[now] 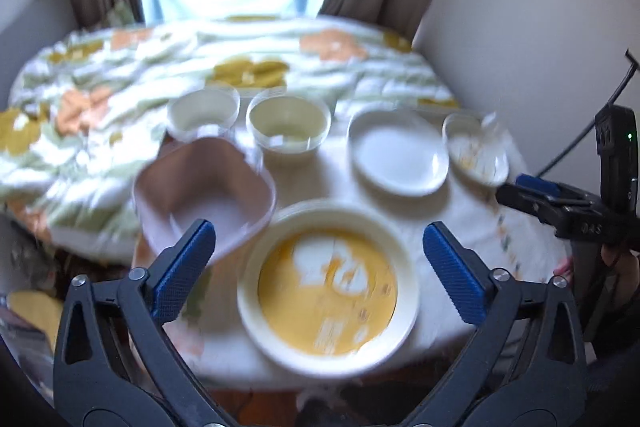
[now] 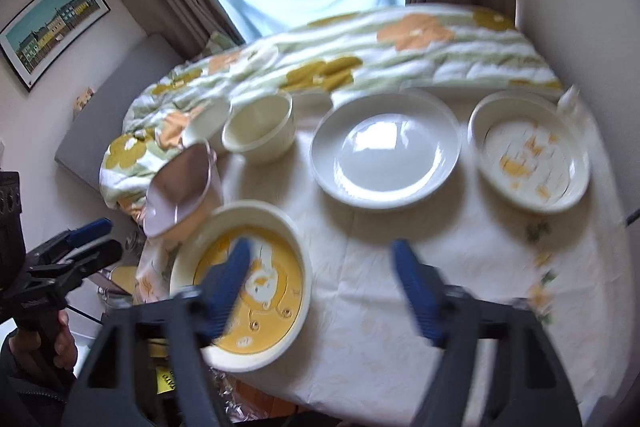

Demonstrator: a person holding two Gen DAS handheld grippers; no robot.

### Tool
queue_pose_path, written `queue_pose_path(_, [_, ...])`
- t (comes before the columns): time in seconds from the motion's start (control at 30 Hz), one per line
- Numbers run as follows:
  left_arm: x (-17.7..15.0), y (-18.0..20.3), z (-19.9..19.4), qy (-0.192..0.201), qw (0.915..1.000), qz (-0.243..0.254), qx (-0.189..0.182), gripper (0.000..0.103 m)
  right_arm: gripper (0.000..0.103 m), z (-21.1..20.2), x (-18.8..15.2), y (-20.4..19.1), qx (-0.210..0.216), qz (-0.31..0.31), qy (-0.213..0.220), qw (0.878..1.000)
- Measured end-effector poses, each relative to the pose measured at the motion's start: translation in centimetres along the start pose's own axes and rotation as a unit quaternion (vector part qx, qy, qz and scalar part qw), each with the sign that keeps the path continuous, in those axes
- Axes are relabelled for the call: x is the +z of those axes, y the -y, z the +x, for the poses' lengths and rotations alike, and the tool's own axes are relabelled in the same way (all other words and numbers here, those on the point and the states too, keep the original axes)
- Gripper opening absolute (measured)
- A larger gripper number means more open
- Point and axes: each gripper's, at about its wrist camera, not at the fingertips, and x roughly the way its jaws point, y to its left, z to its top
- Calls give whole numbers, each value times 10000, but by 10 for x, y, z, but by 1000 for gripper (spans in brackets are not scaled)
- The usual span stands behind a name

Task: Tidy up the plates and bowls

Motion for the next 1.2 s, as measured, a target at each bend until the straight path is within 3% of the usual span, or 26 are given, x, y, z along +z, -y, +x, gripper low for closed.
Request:
queue_pose_path(0.1, [29, 12, 7, 131, 9999, 47, -99, 103, 103, -16, 27, 11, 42, -102, 367, 9993])
queue_pose_path(0.23, [52, 26, 30, 78, 9992, -269, -282, 103, 103, -14, 62, 33, -192, -502, 341, 9980])
queue_pose_path(0.33, [61, 34, 56, -78, 9970, -642, -431, 103, 103, 1, 88, 57, -221, -644, -135, 9976])
queue_pose_path(0.43, [63, 39, 93, -442, 9941, -946, -279, 103, 103, 19, 106, 83, -168, -838, -308, 9959])
queue_pose_path(0.57, [55, 38, 145, -811, 9832, -1594, -351, 103, 103, 63, 124, 113, 139, -1180, -906, 9888])
queue_pose_path(0.73, [43, 35, 201, -1164, 9721, -2033, -108, 101, 102, 126, 131, 139, 589, -1525, -1526, 9747])
queue_pose_path(0.9, [33, 29, 239, -1476, 9612, -2329, 101, 101, 86, 167, 130, 141, 944, -1909, -1932, 9578])
queue_pose_path(0.97, [30, 28, 248, -1538, 9589, -2380, 145, 101, 80, 177, 127, 141, 1039, -2056, -2031, 9517])
queue_pose_path(1.1, [27, 30, 263, -1637, 9578, -2337, 335, 101, 60, 194, 124, 140, 1204, -2260, -2215, 9409])
queue_pose_path(1.13, [26, 32, 265, -1659, 9579, -2314, 372, 99, 58, 197, 123, 141, 1226, -2293, -2238, 9393])
queue_pose_path(1.2, [25, 34, 269, -1680, 9589, -2254, 386, 87, 50, 202, 123, 143, 1270, -2330, -2269, 9371])
